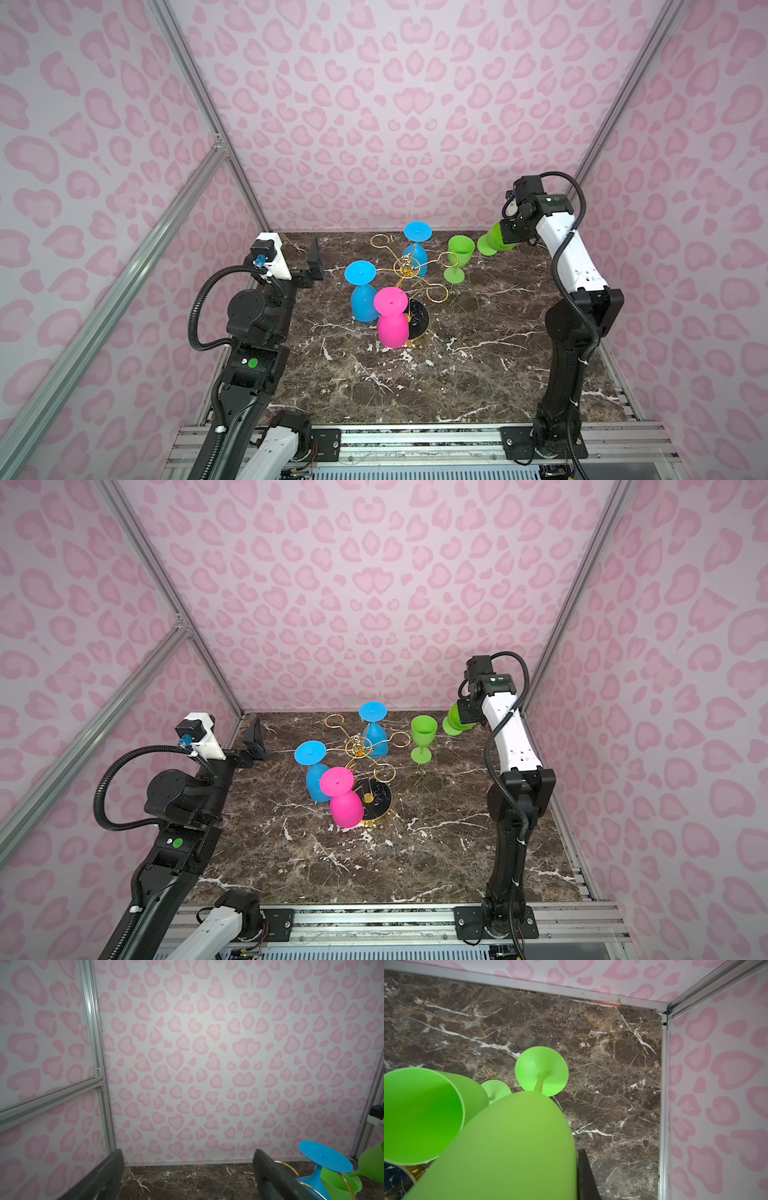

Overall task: Take the wine glass off the wine glass rack
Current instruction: 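Lower the lime-green glass upright beside the other green glass and release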

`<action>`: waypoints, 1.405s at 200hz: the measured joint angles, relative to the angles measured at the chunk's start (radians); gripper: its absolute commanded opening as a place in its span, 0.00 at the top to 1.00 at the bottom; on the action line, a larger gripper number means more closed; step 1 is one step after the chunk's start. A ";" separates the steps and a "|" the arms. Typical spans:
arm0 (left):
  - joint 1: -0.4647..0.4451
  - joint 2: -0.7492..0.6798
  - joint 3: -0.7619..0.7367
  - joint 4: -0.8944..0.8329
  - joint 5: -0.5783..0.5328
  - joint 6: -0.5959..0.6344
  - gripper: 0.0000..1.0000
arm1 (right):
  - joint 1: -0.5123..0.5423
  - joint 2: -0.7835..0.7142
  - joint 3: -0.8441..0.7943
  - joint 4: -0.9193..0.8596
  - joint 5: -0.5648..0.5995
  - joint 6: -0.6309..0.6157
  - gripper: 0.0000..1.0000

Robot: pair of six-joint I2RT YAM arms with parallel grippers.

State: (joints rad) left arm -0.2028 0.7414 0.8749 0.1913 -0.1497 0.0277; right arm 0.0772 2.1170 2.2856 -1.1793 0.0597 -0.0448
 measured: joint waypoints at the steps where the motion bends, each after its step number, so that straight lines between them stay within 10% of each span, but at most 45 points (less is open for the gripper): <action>1: 0.000 0.000 0.000 -0.002 -0.002 0.000 0.03 | 0.000 0.002 0.001 -0.001 0.000 0.000 1.00; 163: 0.002 -0.014 0.025 -0.063 0.012 0.006 0.03 | 0.000 0.206 0.102 -0.105 0.007 -0.042 1.00; 281: 0.002 -0.017 0.026 -0.082 0.015 -0.002 0.03 | -0.008 0.209 0.197 -0.111 -0.074 -0.026 0.70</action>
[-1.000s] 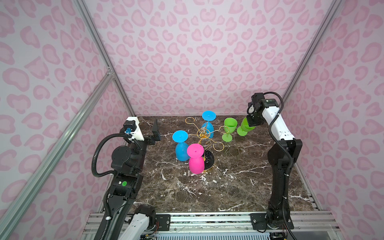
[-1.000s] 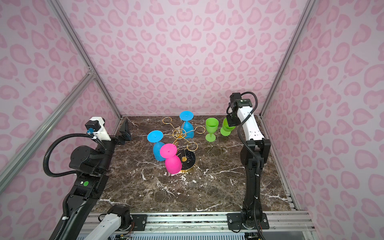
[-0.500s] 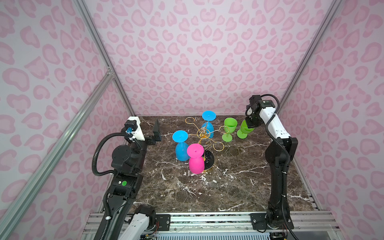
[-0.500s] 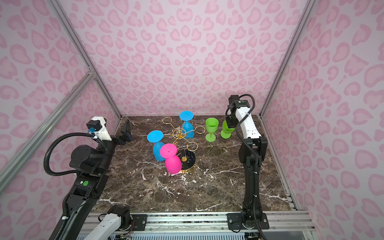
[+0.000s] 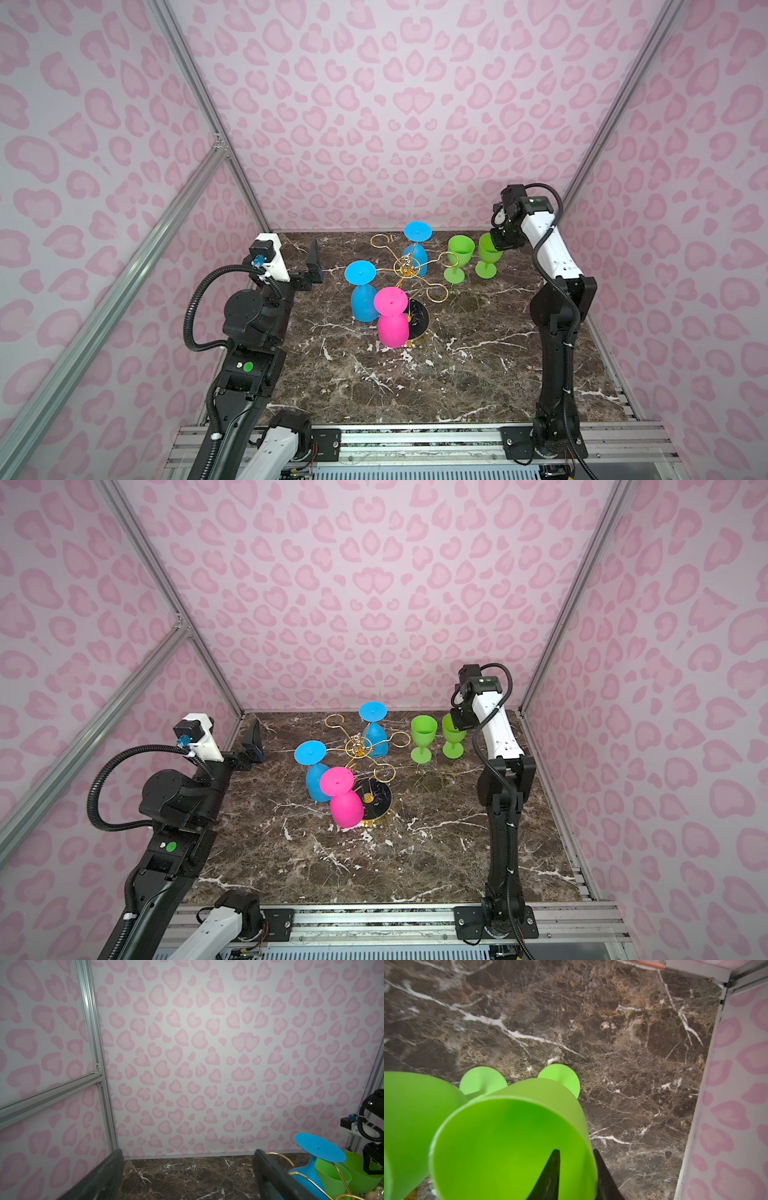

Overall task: Take the wine glass off the wine glass rack
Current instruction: 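Lower the lime-green glass upright beside the other green glass and release, then raise the right gripper off the glass while the left arm swings toward the rack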

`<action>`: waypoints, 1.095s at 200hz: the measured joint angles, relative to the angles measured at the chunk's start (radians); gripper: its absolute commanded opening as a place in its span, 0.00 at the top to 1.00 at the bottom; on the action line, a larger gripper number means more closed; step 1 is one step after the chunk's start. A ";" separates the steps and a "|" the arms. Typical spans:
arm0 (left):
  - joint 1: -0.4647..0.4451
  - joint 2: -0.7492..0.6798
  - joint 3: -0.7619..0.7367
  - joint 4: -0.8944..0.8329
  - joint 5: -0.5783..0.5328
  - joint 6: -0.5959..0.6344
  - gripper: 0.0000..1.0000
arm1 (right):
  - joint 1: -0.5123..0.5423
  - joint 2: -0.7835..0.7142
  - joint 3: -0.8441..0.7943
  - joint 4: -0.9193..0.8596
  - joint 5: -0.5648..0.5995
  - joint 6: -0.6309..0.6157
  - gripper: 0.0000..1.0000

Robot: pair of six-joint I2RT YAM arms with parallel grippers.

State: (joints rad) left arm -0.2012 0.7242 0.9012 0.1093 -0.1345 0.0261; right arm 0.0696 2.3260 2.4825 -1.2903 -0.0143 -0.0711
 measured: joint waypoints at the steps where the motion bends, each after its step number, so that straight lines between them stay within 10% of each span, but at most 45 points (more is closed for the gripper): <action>1: 0.000 0.000 0.000 0.000 0.000 0.000 0.03 | 0.000 0.000 0.001 0.000 -0.001 0.000 0.70; 102: 0.000 -0.016 0.019 -0.030 0.010 -0.089 0.03 | -0.052 -0.178 0.007 0.087 -0.253 0.084 0.63; 162: 0.000 -0.083 0.076 -0.228 0.093 -0.322 0.00 | -0.032 -0.525 -0.456 0.408 -0.412 0.193 0.57; 219: 0.001 -0.093 0.132 -0.517 0.343 -0.552 0.21 | 0.087 -0.819 -0.811 0.702 -0.391 0.217 0.32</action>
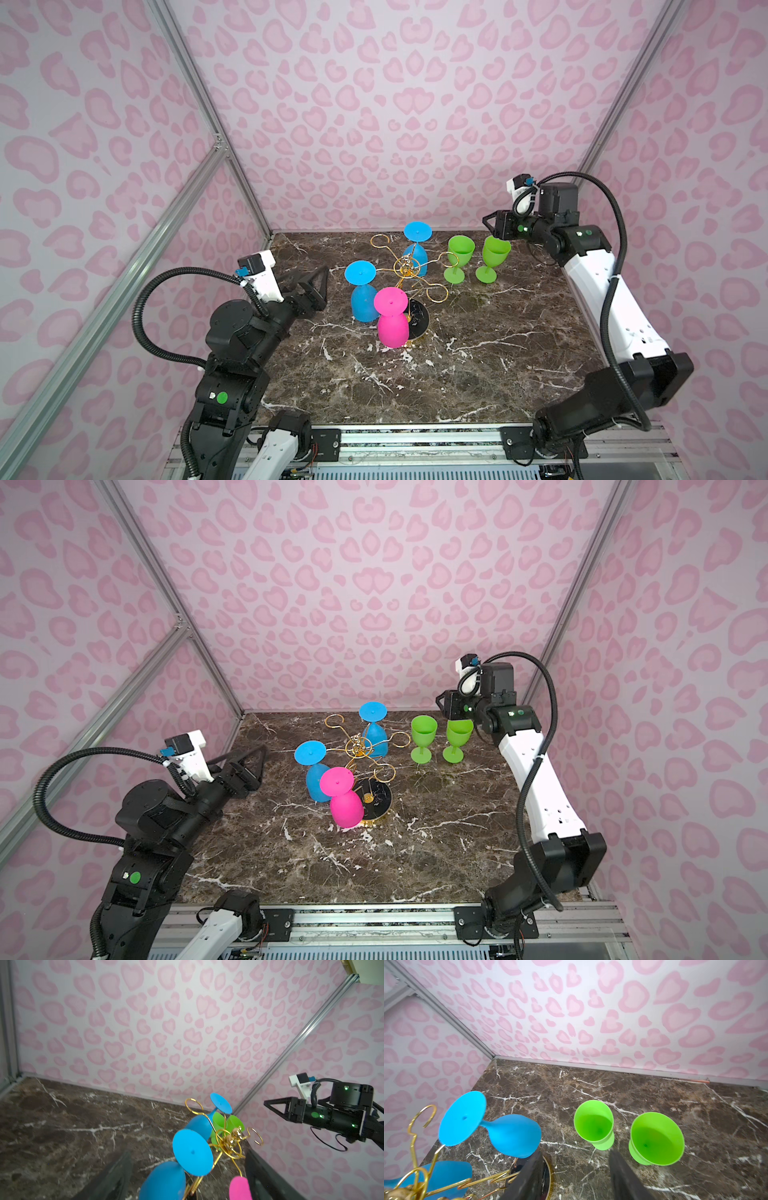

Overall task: Take the wine glass off the wine glass rack
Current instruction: 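Raise the right gripper off the glass while the left arm swings toward the rack, then move the left gripper to the magenta glass base and close on it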

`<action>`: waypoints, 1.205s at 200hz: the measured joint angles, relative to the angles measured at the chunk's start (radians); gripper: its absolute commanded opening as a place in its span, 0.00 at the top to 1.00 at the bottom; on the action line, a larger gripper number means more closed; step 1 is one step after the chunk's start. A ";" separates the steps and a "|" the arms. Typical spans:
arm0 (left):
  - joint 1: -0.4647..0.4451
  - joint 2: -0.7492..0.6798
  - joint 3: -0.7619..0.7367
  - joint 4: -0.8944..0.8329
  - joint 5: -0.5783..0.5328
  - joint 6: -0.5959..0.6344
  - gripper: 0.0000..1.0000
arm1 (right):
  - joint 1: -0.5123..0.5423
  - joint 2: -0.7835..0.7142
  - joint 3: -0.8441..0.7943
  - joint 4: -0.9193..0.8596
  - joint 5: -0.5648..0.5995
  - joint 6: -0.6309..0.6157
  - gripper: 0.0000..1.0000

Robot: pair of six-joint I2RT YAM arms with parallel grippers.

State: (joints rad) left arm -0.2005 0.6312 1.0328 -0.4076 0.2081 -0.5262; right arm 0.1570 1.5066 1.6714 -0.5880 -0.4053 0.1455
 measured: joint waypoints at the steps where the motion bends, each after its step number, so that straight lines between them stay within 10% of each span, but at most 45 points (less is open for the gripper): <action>1: 0.000 0.000 0.000 -0.004 0.003 -0.002 0.21 | 0.001 -0.004 -0.004 0.003 0.001 0.000 0.32; 55: 0.000 -0.007 -0.013 -0.143 0.292 -0.199 0.32 | 0.043 -0.223 -0.253 0.233 0.035 0.019 0.06; 113: -0.010 0.035 -0.062 -0.144 0.549 -0.366 0.50 | 0.058 -0.310 -0.359 0.312 0.031 0.019 0.02; 241: -0.147 0.108 -0.111 -0.084 0.533 -0.493 0.63 | 0.059 -0.373 -0.402 0.328 0.020 0.027 0.02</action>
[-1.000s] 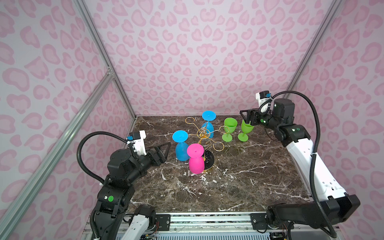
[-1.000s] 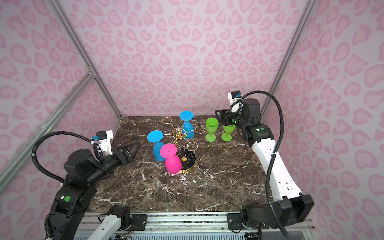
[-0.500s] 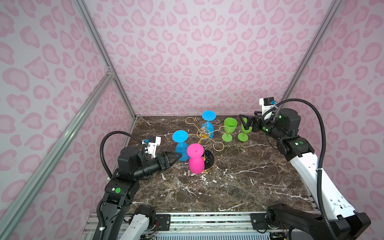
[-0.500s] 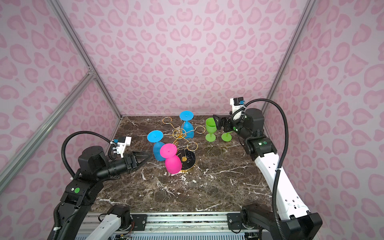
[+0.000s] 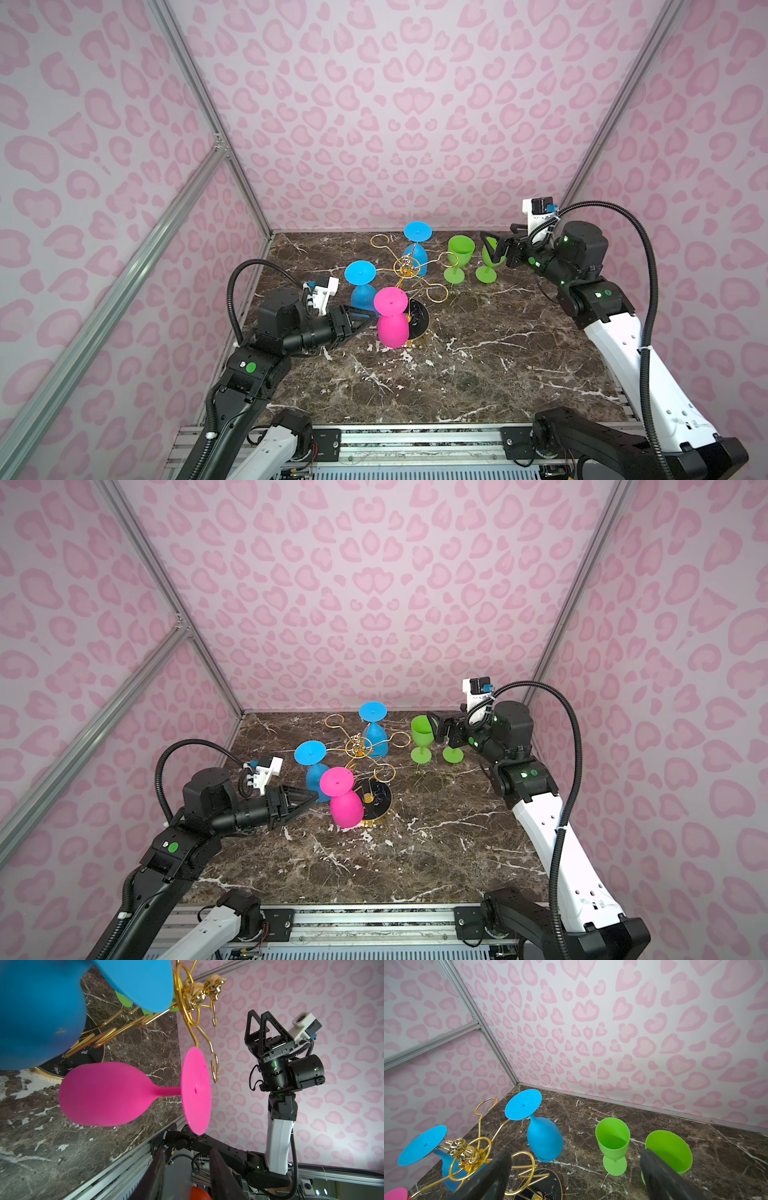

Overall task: Take the wine glass off the wine glass rack
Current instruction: 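Move the left gripper to the magenta glass base and close on it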

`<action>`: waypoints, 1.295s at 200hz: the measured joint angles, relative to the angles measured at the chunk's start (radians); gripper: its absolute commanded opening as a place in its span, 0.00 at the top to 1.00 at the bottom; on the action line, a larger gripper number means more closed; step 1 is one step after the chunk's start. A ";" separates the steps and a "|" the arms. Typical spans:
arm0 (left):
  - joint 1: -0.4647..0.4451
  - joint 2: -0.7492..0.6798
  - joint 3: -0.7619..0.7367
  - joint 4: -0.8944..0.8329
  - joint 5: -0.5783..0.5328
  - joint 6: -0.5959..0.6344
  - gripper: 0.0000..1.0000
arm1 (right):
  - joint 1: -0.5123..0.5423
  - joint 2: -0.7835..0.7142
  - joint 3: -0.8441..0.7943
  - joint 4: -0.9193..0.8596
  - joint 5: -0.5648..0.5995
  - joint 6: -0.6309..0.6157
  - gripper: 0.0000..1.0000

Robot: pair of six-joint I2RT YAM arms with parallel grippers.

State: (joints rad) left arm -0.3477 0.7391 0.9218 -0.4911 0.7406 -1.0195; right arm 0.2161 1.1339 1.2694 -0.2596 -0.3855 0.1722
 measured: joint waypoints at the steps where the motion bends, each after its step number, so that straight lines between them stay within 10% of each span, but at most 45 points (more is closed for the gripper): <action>1: 0.000 0.001 0.000 0.000 -0.001 0.000 0.63 | 0.000 0.000 0.000 0.000 0.000 0.000 0.02; 259: -0.092 0.055 -0.045 0.172 -0.155 -0.105 0.84 | 0.000 -0.032 -0.039 -0.019 0.004 -0.008 0.02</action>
State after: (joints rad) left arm -0.4397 0.7937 0.8772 -0.3191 0.5858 -1.1240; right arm 0.2161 1.1023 1.2304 -0.2787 -0.3813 0.1646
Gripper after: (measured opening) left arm 0.169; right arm 0.982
